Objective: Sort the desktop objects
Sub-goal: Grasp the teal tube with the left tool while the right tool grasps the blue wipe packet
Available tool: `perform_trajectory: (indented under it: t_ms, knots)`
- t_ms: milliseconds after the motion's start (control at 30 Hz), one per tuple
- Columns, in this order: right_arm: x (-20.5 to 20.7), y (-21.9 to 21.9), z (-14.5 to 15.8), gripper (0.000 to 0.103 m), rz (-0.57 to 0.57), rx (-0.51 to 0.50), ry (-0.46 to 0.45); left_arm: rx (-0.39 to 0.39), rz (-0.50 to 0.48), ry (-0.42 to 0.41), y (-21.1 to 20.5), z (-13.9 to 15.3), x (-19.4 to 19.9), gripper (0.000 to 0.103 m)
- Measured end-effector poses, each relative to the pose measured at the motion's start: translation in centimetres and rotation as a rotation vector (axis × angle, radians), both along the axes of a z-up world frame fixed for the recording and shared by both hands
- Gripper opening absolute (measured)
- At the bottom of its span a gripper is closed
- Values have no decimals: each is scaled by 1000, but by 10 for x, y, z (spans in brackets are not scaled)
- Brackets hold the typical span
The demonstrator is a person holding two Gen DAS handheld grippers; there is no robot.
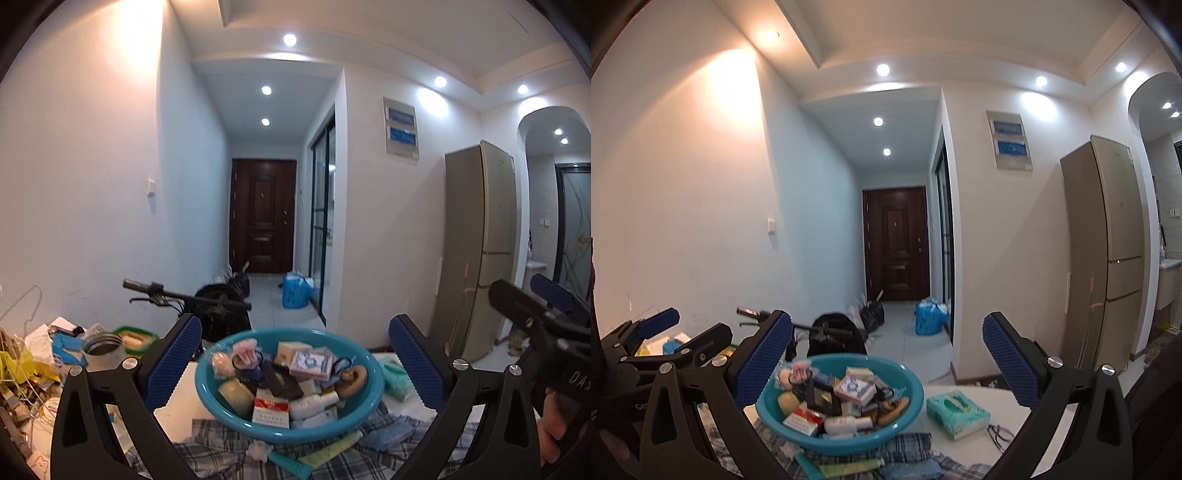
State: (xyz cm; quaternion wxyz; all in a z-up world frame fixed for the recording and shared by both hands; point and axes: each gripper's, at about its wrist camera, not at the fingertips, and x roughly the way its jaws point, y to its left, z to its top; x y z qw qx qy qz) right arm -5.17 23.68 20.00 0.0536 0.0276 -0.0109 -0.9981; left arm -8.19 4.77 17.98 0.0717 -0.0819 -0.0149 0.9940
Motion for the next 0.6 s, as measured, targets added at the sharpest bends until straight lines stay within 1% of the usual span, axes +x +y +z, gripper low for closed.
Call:
perform_trajectory:
  t_ms: [100,233,333,433,600]
  knots:
    - [-14,-3,-20,103,1,40,-75,-9,-17,-61,6,-15,-17,103]
    - [-35,-5,-48,103,1,76,-166,-30,-2,-131,10,-42,-37,103]
    - [-46,-3,-65,103,-1,62,-220,-46,-5,-204,12,-62,-50,103]
    - [-59,2,-81,103,-2,36,-280,-25,-7,-268,11,-81,-59,103]
    - [-81,14,-102,103,-25,10,-368,-8,7,-325,9,-105,-71,103]
